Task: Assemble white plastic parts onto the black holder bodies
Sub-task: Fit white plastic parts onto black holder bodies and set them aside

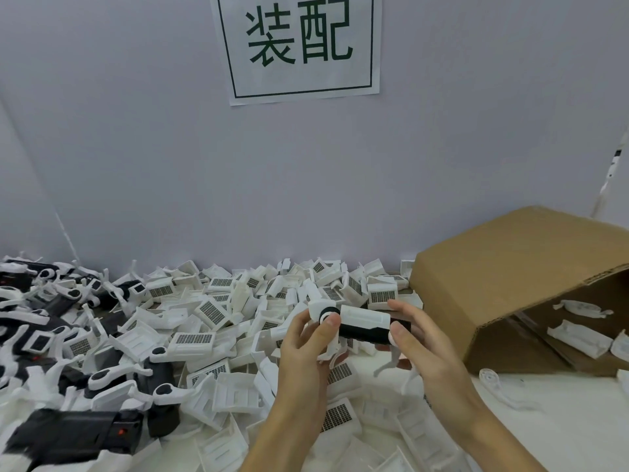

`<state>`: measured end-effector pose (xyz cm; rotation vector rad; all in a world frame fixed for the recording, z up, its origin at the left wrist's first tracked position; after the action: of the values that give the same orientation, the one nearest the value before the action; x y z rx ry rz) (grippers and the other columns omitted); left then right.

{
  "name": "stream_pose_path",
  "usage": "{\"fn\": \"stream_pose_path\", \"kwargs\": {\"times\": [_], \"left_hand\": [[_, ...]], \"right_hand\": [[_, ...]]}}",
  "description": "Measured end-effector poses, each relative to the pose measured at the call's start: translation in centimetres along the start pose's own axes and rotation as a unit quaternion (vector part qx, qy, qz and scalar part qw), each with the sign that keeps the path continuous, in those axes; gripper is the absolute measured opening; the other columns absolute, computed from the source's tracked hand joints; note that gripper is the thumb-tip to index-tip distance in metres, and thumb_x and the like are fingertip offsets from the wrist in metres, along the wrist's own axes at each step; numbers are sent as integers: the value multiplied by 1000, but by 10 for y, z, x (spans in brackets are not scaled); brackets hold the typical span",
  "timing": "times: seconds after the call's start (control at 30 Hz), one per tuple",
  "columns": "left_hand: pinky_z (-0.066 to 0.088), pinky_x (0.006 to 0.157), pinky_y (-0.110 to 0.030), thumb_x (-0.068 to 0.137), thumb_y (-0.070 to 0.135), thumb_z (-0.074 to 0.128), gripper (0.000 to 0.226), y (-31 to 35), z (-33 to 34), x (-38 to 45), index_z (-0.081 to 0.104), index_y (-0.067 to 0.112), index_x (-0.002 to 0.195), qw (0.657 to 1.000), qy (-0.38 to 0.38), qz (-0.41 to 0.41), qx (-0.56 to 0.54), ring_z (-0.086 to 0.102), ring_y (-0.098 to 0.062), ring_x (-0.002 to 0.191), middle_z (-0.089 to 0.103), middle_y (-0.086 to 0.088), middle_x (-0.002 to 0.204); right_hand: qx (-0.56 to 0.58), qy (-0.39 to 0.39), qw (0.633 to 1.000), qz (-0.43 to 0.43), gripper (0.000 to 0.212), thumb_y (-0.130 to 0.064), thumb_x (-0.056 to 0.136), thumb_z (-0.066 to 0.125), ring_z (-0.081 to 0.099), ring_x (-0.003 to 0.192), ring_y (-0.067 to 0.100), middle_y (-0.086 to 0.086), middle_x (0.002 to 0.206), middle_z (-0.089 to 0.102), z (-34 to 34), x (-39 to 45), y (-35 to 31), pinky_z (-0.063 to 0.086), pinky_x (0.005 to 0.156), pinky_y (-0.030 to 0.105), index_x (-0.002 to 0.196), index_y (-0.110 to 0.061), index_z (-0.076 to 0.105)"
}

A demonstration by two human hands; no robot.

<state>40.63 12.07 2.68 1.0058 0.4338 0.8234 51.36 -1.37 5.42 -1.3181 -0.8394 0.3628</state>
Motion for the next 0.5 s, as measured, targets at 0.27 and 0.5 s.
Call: {"fn": "stream_pose_path", "kwargs": {"times": [0.27,0.5], "left_hand": [[58,83,-40,75,32,85,62,-1,4,-3,59,9,128,1000,-9,-6,-2,70,-30,108,70,-15,121],[60,84,-41,73,34,84,54,6,4,-3,66,9,118,1000,-6,16,-7,71,-35,104,73,-17,113]], "right_hand": [[-10,44,998,-47,41,-44,80,61,71,99,11,-6,104,76,-6,1,-13,54,83,20,119,-31,65],[-21,44,997,-54,42,-42,80,62,72,100,13,-6,105,76,-7,2,-14,55,85,21,119,-27,66]]}}
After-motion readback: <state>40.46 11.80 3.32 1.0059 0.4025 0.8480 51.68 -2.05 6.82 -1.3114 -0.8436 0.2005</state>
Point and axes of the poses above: each hand's wrist, its own x-axis towards the middle knuckle, its own z-axis out of the palm, y = z × x, the point moved 8 cm from there along x, towards the middle knuckle
